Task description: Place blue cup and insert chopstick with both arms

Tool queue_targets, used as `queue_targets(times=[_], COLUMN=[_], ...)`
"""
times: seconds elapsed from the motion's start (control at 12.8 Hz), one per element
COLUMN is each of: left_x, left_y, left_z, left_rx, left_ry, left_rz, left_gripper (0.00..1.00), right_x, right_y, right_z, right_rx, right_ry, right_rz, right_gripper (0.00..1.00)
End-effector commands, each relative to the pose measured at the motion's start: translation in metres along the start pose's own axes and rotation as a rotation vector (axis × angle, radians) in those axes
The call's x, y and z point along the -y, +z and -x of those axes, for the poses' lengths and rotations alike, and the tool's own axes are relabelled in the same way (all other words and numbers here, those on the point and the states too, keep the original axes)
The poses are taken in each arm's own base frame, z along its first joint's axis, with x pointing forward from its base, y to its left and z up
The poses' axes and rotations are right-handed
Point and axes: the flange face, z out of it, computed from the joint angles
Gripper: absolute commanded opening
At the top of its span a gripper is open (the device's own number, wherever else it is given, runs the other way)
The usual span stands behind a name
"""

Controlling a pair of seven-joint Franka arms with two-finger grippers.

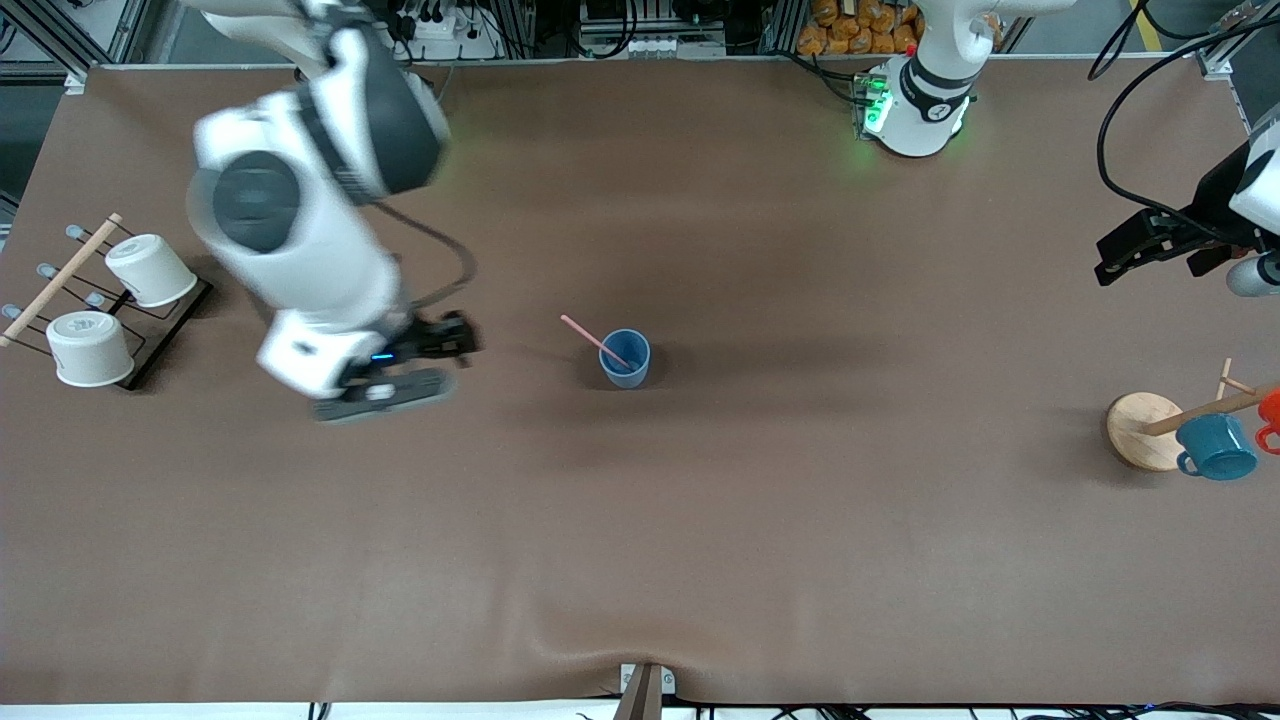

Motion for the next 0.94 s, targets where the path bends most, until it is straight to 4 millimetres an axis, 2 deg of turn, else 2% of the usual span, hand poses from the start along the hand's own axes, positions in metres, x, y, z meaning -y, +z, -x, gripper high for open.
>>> queue_targets(times=[0.0,0.16,0.31,0.55,0.7,0.86], left_x=[0.004,0.006,0.006,0.006,0.007,0.007], left_y=[-0.008,-0.013,-0.014,-0.013,-0.012,-0.013], left_z=[0.008,0.012,0.013,0.013,0.013,0.014], left_rx=[0.006,0.001,0.004,0.007,0.011,0.016], left_ry=[0.016,0.014,0.015,0.015,0.014,0.014], left_rz=[0.008,0.01,0.008,0.006,0.004,0.002], left_gripper=[1.0,1.0,1.0,1.0,1.0,1.0], right_x=[-0.086,-0.144,-0.198,-0.247,-0.256,-0.24], right_y=[-0.034,-0.057,-0.077,-0.104,-0.113,-0.126], right_z=[0.046,0.067,0.092,0.13,0.142,0.149], right_rx=[-0.002,-0.013,0.001,0.032,0.049,0.081], right_ry=[-0.018,-0.065,0.027,0.135,0.227,0.296], right_rz=[-0.018,-0.015,-0.053,-0.077,-0.077,-0.068], right_gripper=[1.0,1.0,1.0,1.0,1.0,1.0])
